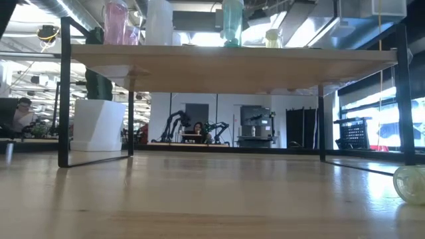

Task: Pick and place medicine bottles onto shelf by color
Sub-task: Put the yellow pill bottle on the shelf aligned with the other yellow pill bottles

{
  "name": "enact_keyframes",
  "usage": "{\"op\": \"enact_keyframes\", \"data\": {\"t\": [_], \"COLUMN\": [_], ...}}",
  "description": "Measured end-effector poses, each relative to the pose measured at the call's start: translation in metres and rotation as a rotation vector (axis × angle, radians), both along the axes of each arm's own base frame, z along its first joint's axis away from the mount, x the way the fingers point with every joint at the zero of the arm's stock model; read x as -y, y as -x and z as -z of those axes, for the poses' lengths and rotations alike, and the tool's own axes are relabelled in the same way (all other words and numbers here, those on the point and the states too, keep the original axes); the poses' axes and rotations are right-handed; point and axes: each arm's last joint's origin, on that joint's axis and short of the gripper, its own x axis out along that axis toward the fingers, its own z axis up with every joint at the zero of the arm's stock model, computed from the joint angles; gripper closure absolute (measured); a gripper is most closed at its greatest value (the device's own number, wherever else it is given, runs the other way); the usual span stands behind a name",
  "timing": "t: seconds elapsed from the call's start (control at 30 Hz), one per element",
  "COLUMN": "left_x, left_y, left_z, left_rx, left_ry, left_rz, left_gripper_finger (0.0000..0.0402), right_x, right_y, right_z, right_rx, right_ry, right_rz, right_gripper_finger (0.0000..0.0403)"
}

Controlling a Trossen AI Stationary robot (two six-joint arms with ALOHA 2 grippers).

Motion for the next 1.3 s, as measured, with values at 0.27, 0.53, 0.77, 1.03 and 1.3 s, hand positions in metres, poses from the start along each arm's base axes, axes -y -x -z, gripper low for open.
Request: {"op": "enact_keyframes", "data": {"t": [0.27,0.53,0.77,1.03,1.3], "left_x": [-0.002,-0.004,-0.006,-0.008,-0.010], "left_y": [0.001,0.003,0.006,0.010,0.013], "left_z": [0.021,0.042,0.061,0.082,0.095], "left_rx": [-0.070,-0.084,-0.093,-0.080,-0.082], "left_ry": [0.046,0.060,0.054,0.118,0.122], "left_rz": [0.007,-0.011,-0.022,-0.060,-0.066], "left_gripper_finger": [0.0174,0.0173,0.0173,0.0173,0.0173], "right_x": [0.000,0.000,0.000,0.000,0.000], "right_y": [0.000,0.000,0.000,0.000,0.000], "right_z": [0.000,0.000,0.000,0.000,0.000], "right_rx": [0.002,0.002,0.002,0.001,0.002], "right_ry": [-0.003,-0.002,-0.003,-0.002,-0.002], "right_rz": [0.001,0.000,0.001,0.000,0.000], "right_gripper_finger": [0.0228,0.0228,0.0228,0.0228,0.0228]}}
